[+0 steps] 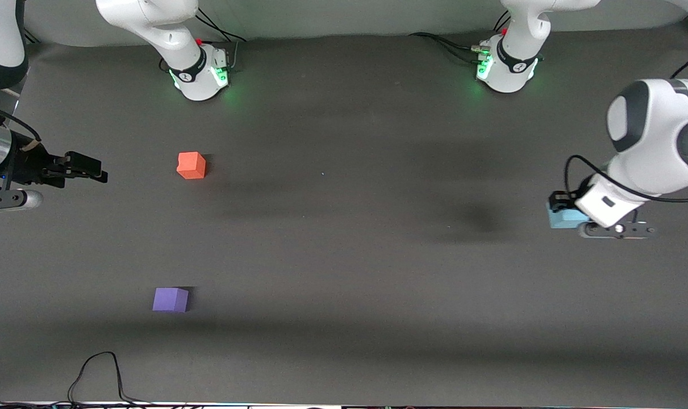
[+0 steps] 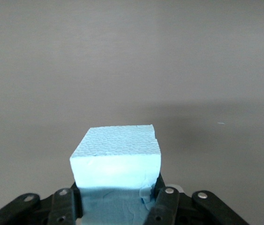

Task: Place blue block between orange and purple blocks
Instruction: 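Close the left gripper on the light-blue block and lift it, then carry the light-blue block with the left gripper toward the table middle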

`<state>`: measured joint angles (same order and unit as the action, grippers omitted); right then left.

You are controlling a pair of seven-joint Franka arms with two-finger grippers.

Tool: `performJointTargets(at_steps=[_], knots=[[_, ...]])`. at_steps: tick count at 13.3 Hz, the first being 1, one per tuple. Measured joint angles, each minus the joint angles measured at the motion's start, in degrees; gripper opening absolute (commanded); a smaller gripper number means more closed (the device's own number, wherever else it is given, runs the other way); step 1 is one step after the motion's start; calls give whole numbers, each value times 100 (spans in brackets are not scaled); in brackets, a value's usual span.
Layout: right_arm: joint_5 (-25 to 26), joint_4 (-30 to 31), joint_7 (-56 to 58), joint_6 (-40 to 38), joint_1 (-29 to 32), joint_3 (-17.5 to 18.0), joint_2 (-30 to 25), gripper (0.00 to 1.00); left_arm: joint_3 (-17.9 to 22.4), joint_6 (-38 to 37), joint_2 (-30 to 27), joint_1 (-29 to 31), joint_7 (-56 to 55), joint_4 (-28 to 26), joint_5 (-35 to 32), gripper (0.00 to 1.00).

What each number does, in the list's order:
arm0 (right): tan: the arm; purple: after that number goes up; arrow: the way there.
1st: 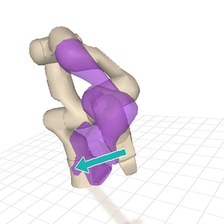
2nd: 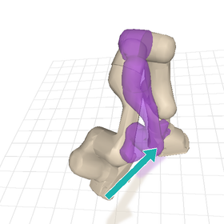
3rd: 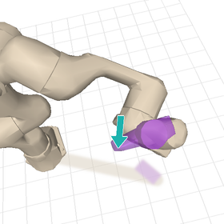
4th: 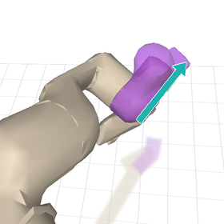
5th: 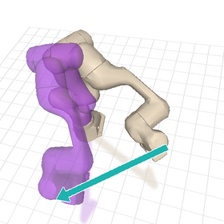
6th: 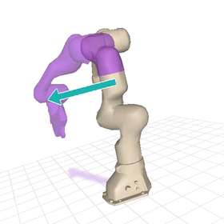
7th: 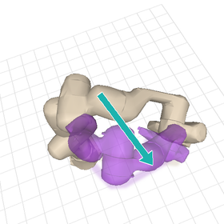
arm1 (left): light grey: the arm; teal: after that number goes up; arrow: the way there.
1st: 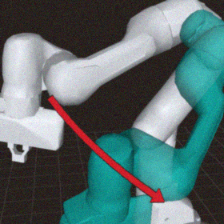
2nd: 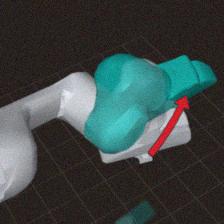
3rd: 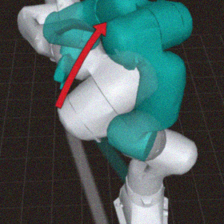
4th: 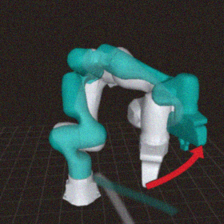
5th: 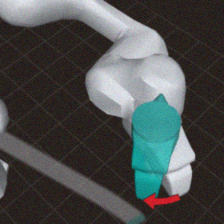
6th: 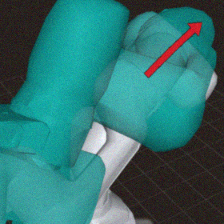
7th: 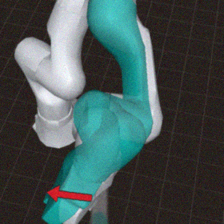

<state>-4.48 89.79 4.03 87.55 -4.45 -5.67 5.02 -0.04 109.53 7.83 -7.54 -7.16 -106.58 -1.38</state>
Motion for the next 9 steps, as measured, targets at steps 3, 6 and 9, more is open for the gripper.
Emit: performJointTargets(at_steps=[3,6,9], knots=[[0,-2,0,0,1,-5,0,100,-146,-108,217,-1057,-1414,641,27,42],[0,-4,0,0,1,-7,0,100,-281,-115,928,-2225,-2841,1664,26,41],[0,-5,0,-1,2,-9,0,100,-302,-190,1933,-3210,-3638,2773,24,41]])
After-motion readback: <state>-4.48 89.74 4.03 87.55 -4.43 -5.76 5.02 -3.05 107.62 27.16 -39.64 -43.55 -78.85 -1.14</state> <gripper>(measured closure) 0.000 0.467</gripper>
